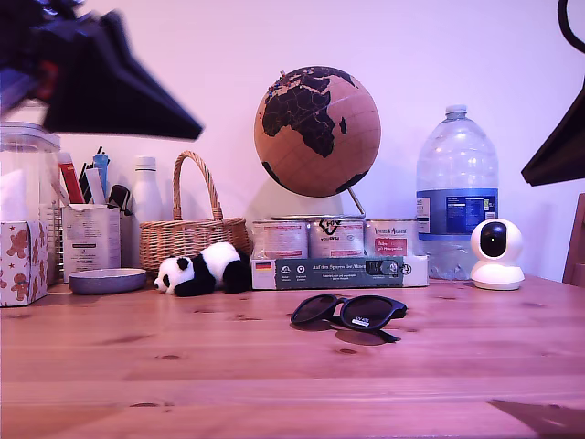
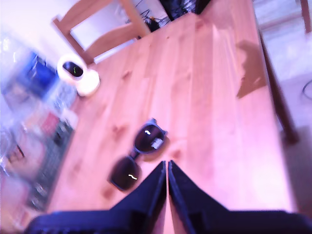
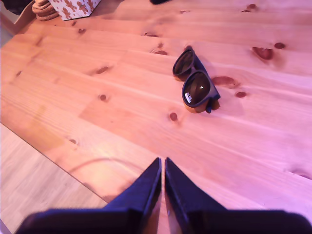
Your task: Pick up the sunglasses and open them, then place them back on the table
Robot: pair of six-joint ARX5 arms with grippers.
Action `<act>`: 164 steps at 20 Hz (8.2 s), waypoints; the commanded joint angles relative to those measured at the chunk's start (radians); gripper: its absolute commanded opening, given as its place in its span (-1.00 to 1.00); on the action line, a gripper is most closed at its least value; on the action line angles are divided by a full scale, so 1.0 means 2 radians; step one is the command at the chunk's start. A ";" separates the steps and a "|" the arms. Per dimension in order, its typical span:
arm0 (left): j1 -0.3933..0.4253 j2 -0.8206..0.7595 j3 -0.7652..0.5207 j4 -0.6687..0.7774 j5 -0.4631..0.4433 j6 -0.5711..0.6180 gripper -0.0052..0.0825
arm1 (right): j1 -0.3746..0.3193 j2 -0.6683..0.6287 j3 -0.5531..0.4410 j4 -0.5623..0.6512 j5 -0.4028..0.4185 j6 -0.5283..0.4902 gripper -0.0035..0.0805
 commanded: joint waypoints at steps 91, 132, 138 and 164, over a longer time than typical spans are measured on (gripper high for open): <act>-0.047 0.573 0.399 -0.025 -0.125 0.268 -0.73 | 0.005 0.013 -0.010 0.011 0.009 0.000 -0.94; -0.108 0.356 0.399 -0.268 -0.223 0.073 -0.93 | -0.005 0.285 0.254 -0.159 -0.033 0.009 -0.87; -0.112 0.319 0.399 -0.292 -0.224 0.051 -0.93 | -0.014 0.305 0.255 -0.180 -0.030 -0.030 -0.88; -0.175 0.222 0.108 0.031 -0.303 0.065 -0.93 | 0.030 0.416 0.255 -0.156 -0.150 -0.277 -0.80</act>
